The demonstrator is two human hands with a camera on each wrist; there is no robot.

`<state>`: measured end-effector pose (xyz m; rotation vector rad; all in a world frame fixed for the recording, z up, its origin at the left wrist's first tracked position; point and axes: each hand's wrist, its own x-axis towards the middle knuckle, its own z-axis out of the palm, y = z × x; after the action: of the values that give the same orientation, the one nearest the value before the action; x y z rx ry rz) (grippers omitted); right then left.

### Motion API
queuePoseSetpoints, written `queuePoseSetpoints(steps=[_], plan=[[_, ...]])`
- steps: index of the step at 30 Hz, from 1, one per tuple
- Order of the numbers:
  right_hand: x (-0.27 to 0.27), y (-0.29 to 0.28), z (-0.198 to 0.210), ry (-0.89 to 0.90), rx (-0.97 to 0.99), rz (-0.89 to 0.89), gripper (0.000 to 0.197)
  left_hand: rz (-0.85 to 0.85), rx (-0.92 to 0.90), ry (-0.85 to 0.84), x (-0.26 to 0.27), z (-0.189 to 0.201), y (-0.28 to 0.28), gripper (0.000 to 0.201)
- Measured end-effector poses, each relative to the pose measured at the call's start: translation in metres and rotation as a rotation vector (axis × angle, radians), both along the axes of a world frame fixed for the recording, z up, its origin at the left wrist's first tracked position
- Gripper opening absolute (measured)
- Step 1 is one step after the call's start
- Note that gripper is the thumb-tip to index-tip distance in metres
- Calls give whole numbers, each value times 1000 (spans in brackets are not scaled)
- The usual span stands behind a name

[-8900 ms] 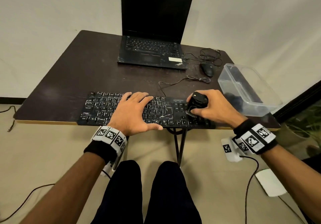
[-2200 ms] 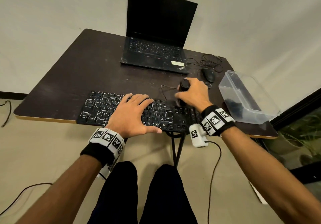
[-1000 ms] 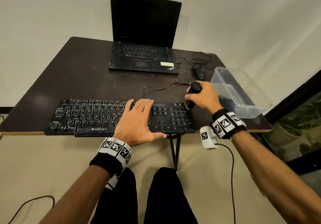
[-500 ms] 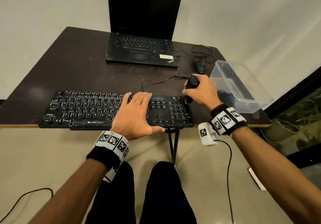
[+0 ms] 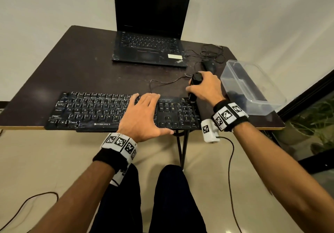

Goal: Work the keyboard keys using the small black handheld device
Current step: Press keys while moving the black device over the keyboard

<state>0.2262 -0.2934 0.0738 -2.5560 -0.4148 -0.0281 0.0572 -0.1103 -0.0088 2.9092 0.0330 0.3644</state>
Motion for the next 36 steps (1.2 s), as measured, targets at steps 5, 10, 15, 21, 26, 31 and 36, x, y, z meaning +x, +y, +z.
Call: queuePoseSetpoints(steps=[5, 10, 15, 21, 26, 31, 36], plan=[[-60, -46, 2, 62, -54, 62, 18, 11, 3, -6, 2, -3, -1, 136], [-95, -59, -6, -27, 44, 23, 17, 7, 15, -7, 2, -4, -2, 135], [-52, -17, 0, -27, 42, -31, 20, 7, 20, -2, 1, -3, -1, 135], [-109, -54, -3, -59, -46, 56, 24, 12, 17, -10, 4, -4, -1, 136], [-95, -41, -11, -119, 10, 51, 21, 7, 52, 14, 2, -3, -2, 135], [-52, -10, 1, -45, 41, 15, 21, 7, 64, 29, 3, -3, 0, 138], [-108, -44, -1, -9, -29, 110, 18, 21, 55, 32, 5, -4, 0, 139]])
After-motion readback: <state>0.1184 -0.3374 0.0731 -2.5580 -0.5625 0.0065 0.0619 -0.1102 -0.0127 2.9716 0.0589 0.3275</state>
